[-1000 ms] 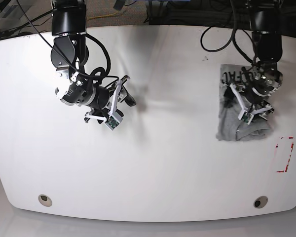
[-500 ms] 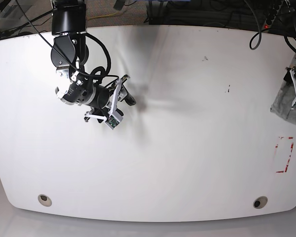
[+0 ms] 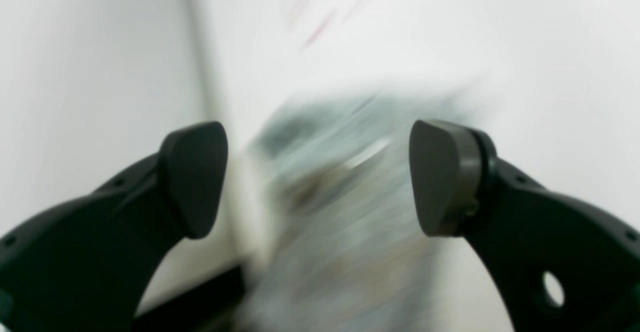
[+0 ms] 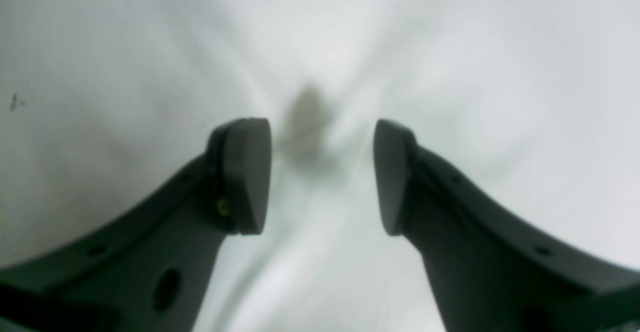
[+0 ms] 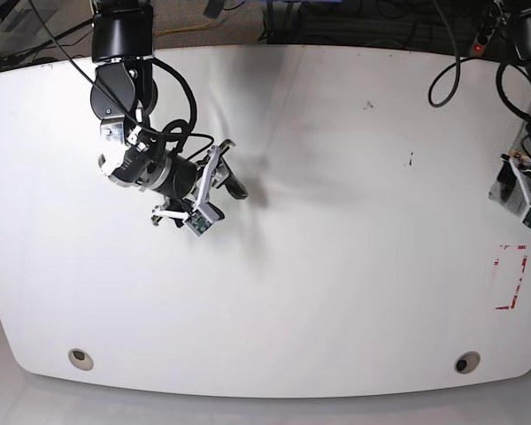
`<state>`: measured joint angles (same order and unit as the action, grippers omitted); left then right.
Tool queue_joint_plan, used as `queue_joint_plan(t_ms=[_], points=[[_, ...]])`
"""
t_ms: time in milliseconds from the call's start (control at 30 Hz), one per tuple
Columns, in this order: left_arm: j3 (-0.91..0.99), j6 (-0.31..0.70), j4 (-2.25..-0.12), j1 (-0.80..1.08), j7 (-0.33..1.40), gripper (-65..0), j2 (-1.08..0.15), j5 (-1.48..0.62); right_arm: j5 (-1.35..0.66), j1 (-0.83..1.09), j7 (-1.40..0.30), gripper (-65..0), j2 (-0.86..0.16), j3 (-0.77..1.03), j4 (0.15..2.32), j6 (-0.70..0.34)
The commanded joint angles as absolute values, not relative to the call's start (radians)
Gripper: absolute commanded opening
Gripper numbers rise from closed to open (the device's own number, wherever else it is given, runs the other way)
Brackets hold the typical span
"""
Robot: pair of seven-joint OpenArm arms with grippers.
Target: Fold the T-shirt properly
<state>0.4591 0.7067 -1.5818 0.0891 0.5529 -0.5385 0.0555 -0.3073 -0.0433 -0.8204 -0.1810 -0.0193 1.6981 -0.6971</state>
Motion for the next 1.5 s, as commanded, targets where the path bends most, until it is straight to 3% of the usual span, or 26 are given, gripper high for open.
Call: queue_joint_plan(t_ms=[0, 267, 400, 533, 1067, 1467], points=[[0.409, 0.698, -1.63, 0.056, 0.49, -11.9, -0.489, 0.036, -0.231, -0.045, -0.719, -34.6, -0.189, -0.015, 1.713, -0.698], [0.199, 0.283, -1.504, 0.085, 0.027, -11.7, -0.309, 0.041, 0.064, 0.073, -0.251, -34.6, -0.188, 0.042, 1.659, -0.553], [0.142, 0.136, -1.452, 0.163, -0.143, -11.7, -0.237, 0.042, 0.097, 0.147, -0.064, -34.6, -0.191, 0.107, 1.604, -0.473], [0.119, 0.053, -1.512, 0.289, -0.186, -11.8, -0.18, 0.042, 0.09, 0.234, -0.001, -34.4, -0.189, 0.185, 1.598, -0.452], [0.12, 0.038, -1.894, 1.012, -0.182, -11.9, 0.004, 0.042, -0.213, 0.743, 0.002, -34.4, -0.236, 0.334, 1.77, -0.455], [0.116, 0.038, -1.862, 1.297, -0.183, -11.9, 0.019, 0.033, -0.311, 1.099, 0.004, -34.4, -0.229, 0.338, 1.811, -0.495]])
